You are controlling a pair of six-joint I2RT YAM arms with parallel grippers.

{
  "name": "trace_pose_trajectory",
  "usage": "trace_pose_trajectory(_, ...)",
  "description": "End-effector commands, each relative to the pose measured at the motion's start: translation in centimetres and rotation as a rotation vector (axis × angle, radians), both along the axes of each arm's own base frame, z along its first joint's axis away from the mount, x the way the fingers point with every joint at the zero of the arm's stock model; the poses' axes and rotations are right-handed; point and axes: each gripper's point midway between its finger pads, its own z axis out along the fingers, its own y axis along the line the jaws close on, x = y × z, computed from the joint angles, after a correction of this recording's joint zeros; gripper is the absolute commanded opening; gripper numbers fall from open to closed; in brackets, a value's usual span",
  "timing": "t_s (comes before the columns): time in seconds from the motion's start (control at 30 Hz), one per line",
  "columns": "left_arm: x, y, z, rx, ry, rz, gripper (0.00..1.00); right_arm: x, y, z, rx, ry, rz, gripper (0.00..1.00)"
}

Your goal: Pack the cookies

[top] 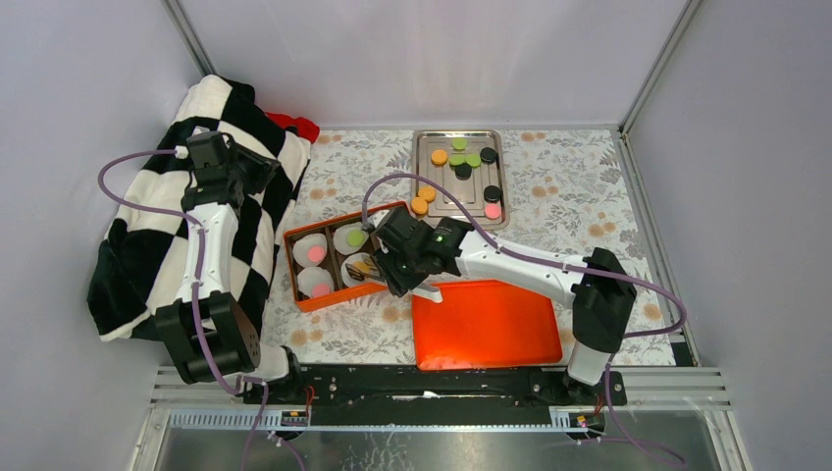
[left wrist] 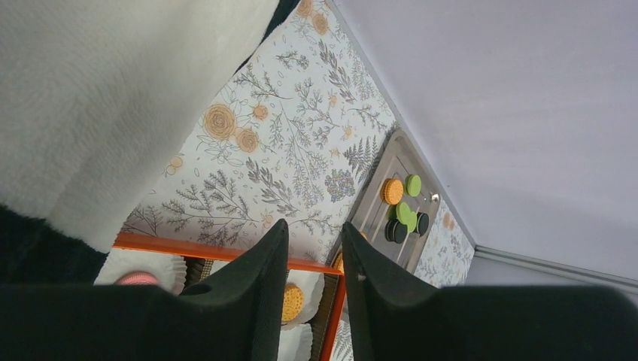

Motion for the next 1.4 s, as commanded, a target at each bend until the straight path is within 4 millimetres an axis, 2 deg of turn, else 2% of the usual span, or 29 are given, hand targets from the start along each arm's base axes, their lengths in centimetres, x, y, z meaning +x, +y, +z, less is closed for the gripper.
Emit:
trace_pose_trajectory(0.0,0.0,-0.1,1.7,0.04,-0.04,-0.019,0.38,-0.3,1.4,0.6,0.045,0.001,0.031,0.42)
trace_pose_trajectory(0.13,0.0,-0.4,1.7,0.036,-0.048,-0.036,0.39,0.2,1.4,0.7,0.039,-0.023,0.023,0.51)
trace_pose_trajectory(0.37,0.2,-0.6,1.9,0.032,-0.059,-0.056,0.4,0.7,1.8,1.8,0.067,-0.052,0.017,0.52)
trace_pose_trajectory(0.5,0.2,-0.7,2.0,0.034,-0.066,-0.06,0.42,1.4,1.8,2.5,0.065,-0.089,0.004,0.55)
trace_pose_trajectory(0.6,0.3,-0.8,2.1,0.032,-0.072,-0.067,0.42,2.1,1.6,3.9,0.08,-0.134,-0.012,0.5)
trace_pose_trajectory(0.73,0.3,-0.8,2.0,0.03,-0.072,-0.064,0.42,3.5,0.8,7.3,0.105,-0.241,-0.053,0.51)
trace_pose_trajectory(0.87,0.4,-1.0,2.2,0.023,-0.077,-0.07,0.42,6.3,-1.9,10.1,0.041,-0.407,-0.168,0.53)
trace_pose_trajectory(1.0,0.6,-1.3,2.2,0.017,-0.082,-0.081,0.42,8.8,-5.3,10.4,-0.04,-0.496,-0.295,0.51)
trace_pose_trajectory(1.07,0.7,-1.5,2.2,0.018,-0.082,-0.086,0.42,10.0,-7.3,9.8,-0.05,-0.479,-0.361,0.5)
trace_pose_trajectory(1.27,1.0,-1.8,2.2,0.014,-0.083,-0.092,0.42,12.5,-13.6,5.6,-0.117,-0.392,-0.515,0.52)
trace_pose_trajectory(1.37,1.2,-2.1,2.0,0.011,-0.081,-0.099,0.42,13.2,-15.7,3.4,-0.165,-0.362,-0.561,0.6)
